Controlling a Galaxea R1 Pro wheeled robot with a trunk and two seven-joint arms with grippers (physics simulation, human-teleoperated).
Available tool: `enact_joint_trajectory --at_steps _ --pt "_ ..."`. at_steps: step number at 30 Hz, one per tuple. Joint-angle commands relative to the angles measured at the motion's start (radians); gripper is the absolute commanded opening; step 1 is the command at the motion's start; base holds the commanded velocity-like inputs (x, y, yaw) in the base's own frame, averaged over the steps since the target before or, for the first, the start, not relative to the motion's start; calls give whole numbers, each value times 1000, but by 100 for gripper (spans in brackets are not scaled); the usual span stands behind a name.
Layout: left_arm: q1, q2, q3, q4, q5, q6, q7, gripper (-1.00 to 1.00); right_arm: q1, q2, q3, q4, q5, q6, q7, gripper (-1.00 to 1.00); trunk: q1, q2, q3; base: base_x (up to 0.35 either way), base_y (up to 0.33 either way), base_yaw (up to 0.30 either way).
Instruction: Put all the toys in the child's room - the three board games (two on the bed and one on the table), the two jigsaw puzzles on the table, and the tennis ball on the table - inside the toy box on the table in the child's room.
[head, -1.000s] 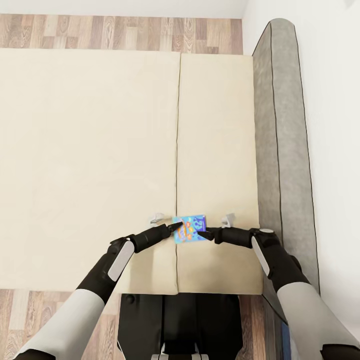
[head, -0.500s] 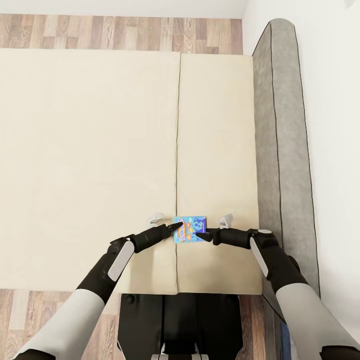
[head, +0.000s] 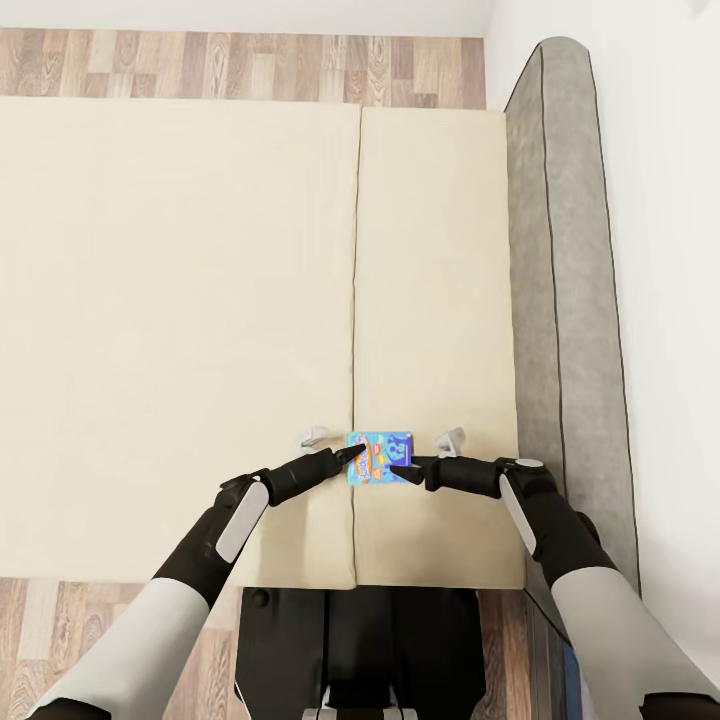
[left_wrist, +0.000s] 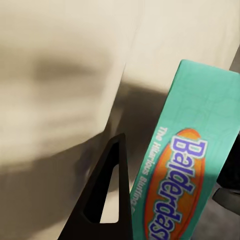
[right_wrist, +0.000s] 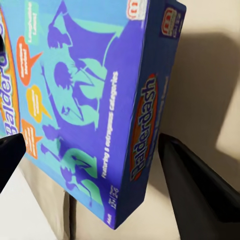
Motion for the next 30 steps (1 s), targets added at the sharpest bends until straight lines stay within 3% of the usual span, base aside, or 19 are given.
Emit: enact_joint_trajectory --at_steps 1,30 --pt "0 0 1 13 -15 -3 10 100 0 -1 1 -1 1 4 3 100 2 -1 -1 0 0 0" --pt "1 0 1 13 -15 -3 11 100 0 -2 -2 -2 2 2 11 100 2 -1 -1 0 0 0"
